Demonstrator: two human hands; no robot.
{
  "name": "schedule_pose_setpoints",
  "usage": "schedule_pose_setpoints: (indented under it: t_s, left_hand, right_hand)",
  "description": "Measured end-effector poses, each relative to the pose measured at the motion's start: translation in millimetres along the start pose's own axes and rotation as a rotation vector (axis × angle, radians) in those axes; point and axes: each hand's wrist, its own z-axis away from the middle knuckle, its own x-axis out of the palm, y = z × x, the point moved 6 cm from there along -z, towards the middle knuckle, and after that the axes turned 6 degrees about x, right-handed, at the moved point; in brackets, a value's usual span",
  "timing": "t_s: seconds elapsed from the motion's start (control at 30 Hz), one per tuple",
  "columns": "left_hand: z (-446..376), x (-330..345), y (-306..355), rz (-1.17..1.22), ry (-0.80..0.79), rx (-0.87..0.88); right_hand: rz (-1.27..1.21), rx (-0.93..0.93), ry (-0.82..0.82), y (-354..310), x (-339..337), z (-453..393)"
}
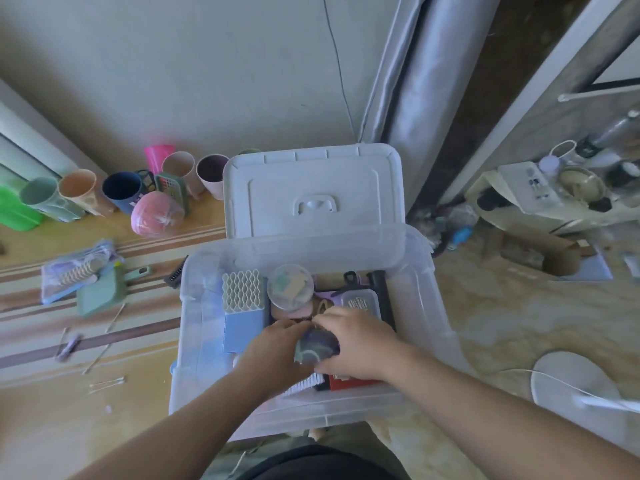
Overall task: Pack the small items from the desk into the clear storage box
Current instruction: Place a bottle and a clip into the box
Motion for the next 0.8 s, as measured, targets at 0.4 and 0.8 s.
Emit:
schedule_pose_setpoints:
  t_s: [0.4,0.8]
  left_hand:
    - [24.4,-1.9,-13.1,0.032,0.087,-0.071]
    - [103.4,-125.0,-131.8,-0.014,0.753,-0.326]
  right_hand:
    - [0.319,-0.156,-0.038,-18.4,17.6,-37.7]
    - [0.416,0.157,0.115,28.5,10.6,-58.8]
